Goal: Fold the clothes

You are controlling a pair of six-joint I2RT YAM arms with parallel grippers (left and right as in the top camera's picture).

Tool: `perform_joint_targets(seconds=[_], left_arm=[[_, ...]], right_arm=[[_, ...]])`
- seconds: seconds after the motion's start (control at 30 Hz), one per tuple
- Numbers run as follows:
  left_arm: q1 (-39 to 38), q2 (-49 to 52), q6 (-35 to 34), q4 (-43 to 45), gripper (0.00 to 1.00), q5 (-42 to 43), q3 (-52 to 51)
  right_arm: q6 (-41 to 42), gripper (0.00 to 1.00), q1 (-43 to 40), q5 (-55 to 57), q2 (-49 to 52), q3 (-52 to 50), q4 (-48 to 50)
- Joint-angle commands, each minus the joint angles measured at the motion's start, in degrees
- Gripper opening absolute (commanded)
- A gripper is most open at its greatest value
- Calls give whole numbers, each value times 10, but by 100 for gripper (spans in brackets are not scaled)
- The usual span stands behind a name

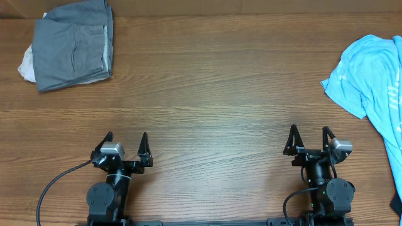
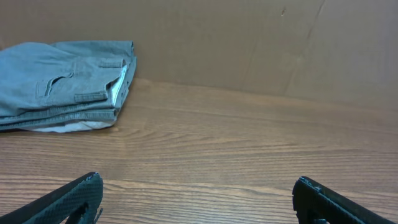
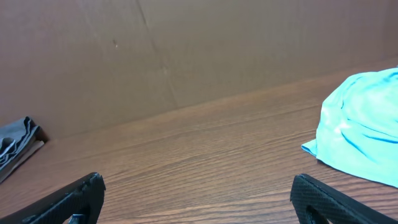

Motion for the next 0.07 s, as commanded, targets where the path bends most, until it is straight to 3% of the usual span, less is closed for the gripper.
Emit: perform_joint_targets(seconds=[0.0, 0.03], left_arm=[[3, -8, 11, 0, 100, -8, -3], [3, -8, 11, 0, 100, -8, -3]], right_arm=[[-13, 100, -4, -5, -7, -6, 3], [-13, 100, -4, -5, -7, -6, 3]])
